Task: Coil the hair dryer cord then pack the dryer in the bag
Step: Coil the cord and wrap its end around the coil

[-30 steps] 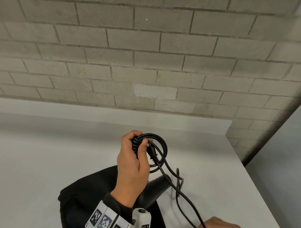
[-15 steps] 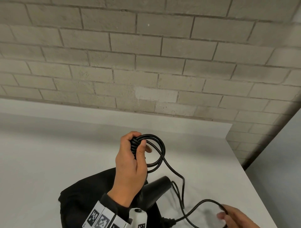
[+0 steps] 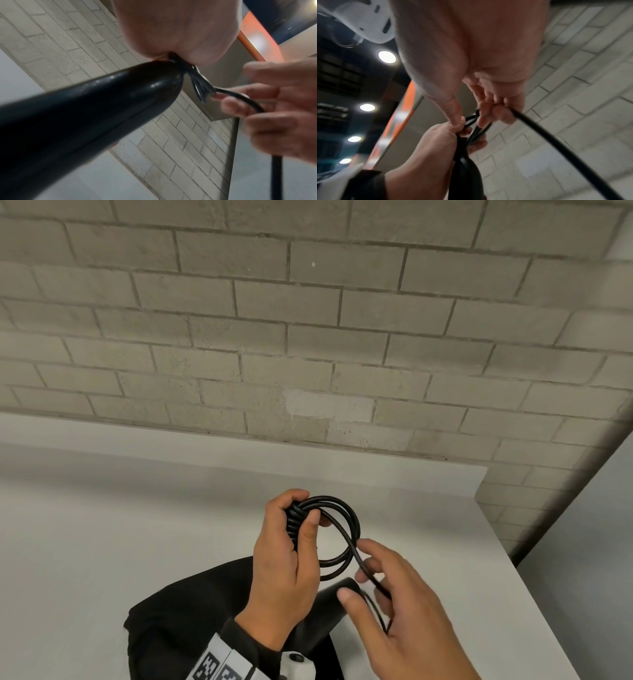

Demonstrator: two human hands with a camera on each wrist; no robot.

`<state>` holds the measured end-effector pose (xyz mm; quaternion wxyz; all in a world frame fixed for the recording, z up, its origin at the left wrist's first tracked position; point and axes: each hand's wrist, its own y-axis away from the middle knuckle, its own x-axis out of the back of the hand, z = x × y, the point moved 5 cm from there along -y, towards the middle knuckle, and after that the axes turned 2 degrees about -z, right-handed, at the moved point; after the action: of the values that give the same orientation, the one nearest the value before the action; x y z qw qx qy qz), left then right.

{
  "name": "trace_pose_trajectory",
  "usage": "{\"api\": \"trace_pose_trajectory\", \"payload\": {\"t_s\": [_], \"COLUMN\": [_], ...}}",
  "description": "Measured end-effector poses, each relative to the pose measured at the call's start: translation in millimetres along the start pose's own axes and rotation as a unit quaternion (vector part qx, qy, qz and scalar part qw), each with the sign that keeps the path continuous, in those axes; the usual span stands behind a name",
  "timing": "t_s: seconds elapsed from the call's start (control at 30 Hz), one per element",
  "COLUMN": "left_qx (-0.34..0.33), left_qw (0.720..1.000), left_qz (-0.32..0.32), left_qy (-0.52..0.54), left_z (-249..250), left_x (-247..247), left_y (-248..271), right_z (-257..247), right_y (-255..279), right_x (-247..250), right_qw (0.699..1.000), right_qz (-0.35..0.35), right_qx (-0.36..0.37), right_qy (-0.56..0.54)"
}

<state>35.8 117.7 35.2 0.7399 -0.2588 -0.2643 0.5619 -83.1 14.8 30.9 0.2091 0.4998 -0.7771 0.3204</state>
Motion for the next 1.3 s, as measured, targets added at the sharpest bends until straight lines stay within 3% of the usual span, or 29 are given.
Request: {"api": "trace_pose_trajectory", "payload": {"t_s": [0.17, 0.3, 0.53, 0.77, 1.13, 1.3], "left_qx": [-0.01, -0.012, -0.021, -0.056, -0.072, -0.078], "left_qw": [1.0, 1.0, 0.999, 0.995, 0.997, 0.995], "left_qz": [0.007, 0.007, -0.027, -0.076, -0.038, -0.051], "left_qy": [-0.012, -0.006, 0.025, 0.036, -0.007, 0.017], "left_z": [-2.3, -0.3, 4.9, 13.5, 19.2, 21.4], "left_x": [-1.3, -4.5, -3.1, -5.8, -6.2, -6.4], "left_y": [0.0, 1.1, 1.1, 8.2, 5.2, 9.8], "right_z": [-28.8, -43.8, -47.4, -53.7, -45.0, -29.5], "right_y": [-12.5, -22.4, -52.6, -77.2, -88.4, -93.2], "right_x": [27.0, 46.9, 61.5, 62.7, 41.9, 34.0], "right_qw": [0.962, 0.946, 0.973, 0.977, 0.98, 0.982], "right_qz": [0.069, 0.052, -0.019, 0.003, 0.027, 0.028], "right_qx": [0.174, 0.232, 0.224, 0.206, 0.16, 0.115], "right_qy": [0.198, 0.22, 0.043, -0.062, -0.117, -0.145]}}
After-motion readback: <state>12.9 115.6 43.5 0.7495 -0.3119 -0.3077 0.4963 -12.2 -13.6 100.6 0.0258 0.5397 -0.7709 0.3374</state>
